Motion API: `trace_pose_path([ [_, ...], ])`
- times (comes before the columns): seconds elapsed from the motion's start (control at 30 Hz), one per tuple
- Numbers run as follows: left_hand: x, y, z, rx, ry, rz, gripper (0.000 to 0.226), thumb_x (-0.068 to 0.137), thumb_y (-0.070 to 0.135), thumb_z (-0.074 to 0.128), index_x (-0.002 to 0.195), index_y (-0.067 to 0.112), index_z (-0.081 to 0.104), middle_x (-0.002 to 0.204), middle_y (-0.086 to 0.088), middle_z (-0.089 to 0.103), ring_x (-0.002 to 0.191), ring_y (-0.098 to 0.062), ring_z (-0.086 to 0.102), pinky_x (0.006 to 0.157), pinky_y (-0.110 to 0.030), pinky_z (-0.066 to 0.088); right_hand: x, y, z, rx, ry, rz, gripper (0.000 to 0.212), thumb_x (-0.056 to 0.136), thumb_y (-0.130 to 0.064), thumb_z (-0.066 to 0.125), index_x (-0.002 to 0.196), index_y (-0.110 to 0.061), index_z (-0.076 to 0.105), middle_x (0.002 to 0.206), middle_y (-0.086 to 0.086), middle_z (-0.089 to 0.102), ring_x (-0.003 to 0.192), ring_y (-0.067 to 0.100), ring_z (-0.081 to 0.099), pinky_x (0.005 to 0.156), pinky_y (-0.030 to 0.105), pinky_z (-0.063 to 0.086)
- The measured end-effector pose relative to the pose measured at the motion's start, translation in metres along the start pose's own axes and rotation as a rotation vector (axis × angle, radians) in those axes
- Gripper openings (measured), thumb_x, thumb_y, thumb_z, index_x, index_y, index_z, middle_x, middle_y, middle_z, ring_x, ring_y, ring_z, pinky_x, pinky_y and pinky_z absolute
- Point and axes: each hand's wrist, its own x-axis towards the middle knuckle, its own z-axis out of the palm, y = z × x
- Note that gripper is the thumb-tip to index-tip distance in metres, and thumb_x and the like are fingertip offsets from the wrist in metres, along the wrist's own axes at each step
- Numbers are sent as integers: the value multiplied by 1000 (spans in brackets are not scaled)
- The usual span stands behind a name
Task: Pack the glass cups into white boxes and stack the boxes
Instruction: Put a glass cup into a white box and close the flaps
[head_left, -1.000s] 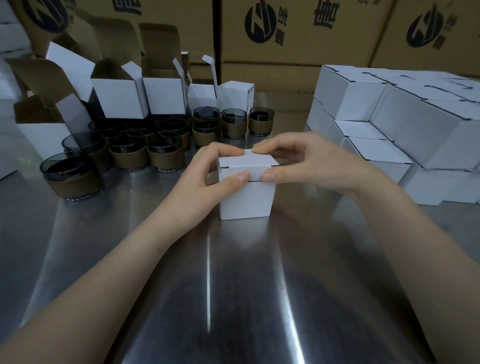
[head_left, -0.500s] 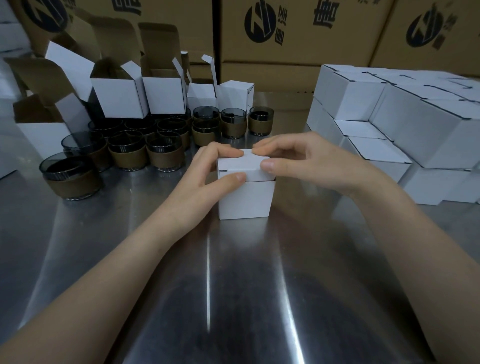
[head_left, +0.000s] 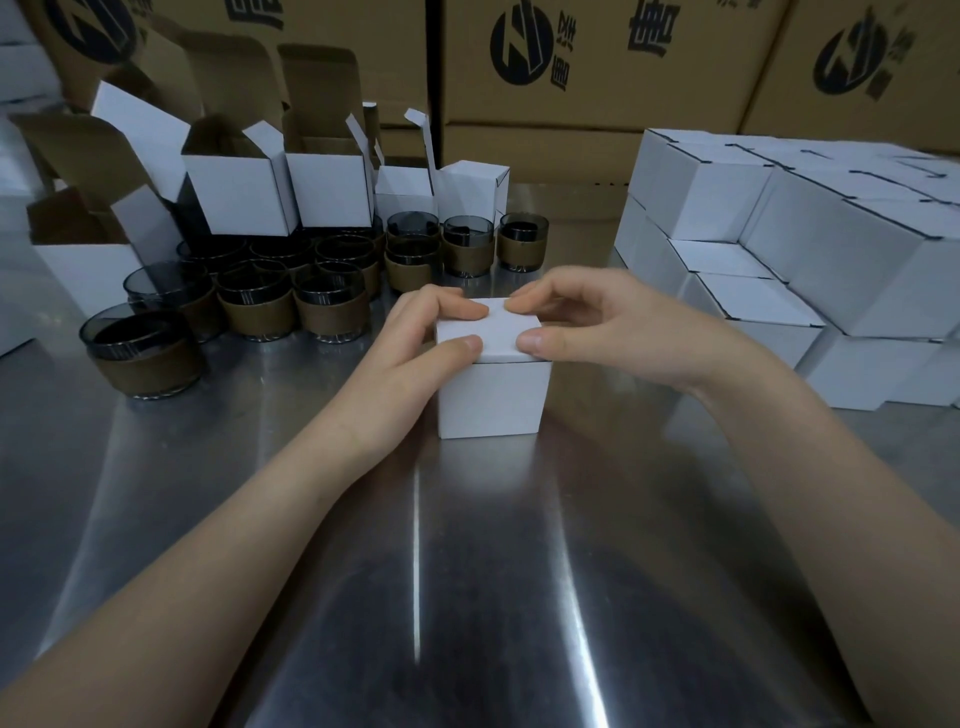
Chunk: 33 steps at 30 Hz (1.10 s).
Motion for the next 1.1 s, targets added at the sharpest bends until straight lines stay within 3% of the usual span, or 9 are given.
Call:
trace_pose_path([
  [0.3, 3, -2, 0, -24, -22, -16, 30, 78, 33, 55, 107, 39, 61, 127, 20, 44, 115, 9, 46, 98, -21, 39, -1, -4, 3, 9, -27, 16, 27, 85, -14, 71, 110, -16, 61, 119, 0, 67, 109, 5, 63, 94, 18, 49],
  [0.63, 1, 7, 0, -58, -32, -88, 36, 75, 30, 58, 111, 35, 62, 131, 0, 45, 122, -16, 49, 105, -37, 42, -2, -10, 5, -62, -40, -2, 26, 87, -18, 70, 110, -29, 63, 116, -8, 65, 110, 4, 62, 101, 28, 48],
  [0.8, -1, 6, -1, -31, -24, -93, 41, 77, 34, 61, 118, 32, 59, 133, -5, 49, 120, -16, 53, 96, -27, 45, -3, -9, 6, -97, 4, 8, 19, 86, -20, 72, 101, -28, 64, 115, -6, 66, 109, 7, 62, 103, 38, 46],
  [0.9, -2, 4, -1, 29, -34, -74, 43, 83, 39, 67, 124, 35, 54, 136, -2, 47, 122, -12, 50, 96, -24, 44, -3, -10, 5, -238, 108, -24, 16, 83, -26, 74, 94, -30, 64, 113, -10, 55, 108, 5, 58, 94, 31, 46],
  [1.0, -3, 2, -2, 104, -60, -68, 60, 77, 42, 72, 131, 37, 48, 137, 1, 44, 125, -11, 47, 102, -27, 45, -3, -13, 5, -312, 177, -67, 15, 81, -23, 76, 90, -28, 65, 106, -7, 51, 94, 11, 59, 82, 20, 44],
  [1.1, -1, -3, -2, 182, -60, -27, 71, 78, 20, 83, 134, 38, 43, 138, 3, 40, 124, -5, 44, 99, -19, 44, -3, -14, 4, -377, 212, -78, 11, 80, -22, 77, 87, -25, 69, 100, -5, 54, 80, 9, 55, 73, 17, 41],
])
